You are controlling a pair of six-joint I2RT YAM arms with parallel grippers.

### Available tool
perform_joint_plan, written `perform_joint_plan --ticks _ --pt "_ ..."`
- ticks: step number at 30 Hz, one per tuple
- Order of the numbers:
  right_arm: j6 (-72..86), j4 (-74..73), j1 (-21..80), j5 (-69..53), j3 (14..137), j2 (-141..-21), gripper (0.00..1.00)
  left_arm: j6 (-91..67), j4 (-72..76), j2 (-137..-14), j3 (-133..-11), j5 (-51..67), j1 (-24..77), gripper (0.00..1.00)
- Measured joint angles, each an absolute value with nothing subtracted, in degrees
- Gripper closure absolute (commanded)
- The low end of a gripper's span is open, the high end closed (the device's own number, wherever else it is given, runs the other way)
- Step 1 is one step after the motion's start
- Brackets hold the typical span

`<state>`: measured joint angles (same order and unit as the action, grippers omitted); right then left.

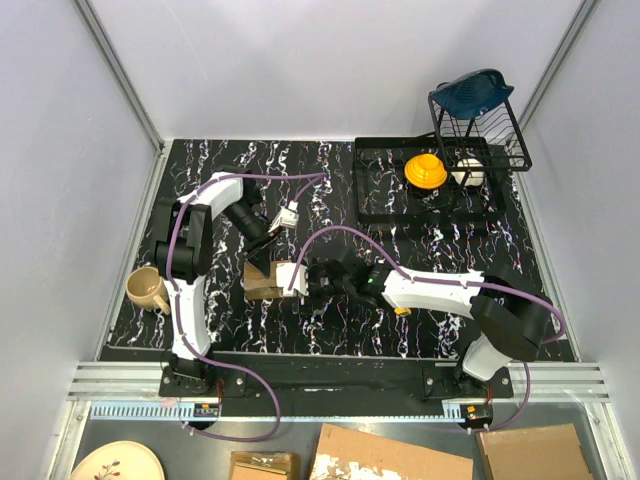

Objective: Unpack the express box
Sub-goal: Open the express box at the center of the board.

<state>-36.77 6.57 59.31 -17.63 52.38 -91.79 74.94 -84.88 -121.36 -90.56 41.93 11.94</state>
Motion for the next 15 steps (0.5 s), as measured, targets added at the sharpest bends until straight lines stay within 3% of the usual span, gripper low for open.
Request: perform_joint_plan --ticks 15 --pt "-34.0 8.7 59.3 -18.4 51.4 -94.5 0.23 74.9 -85.2 -121.2 -89.8 42.1 11.9 0.56"
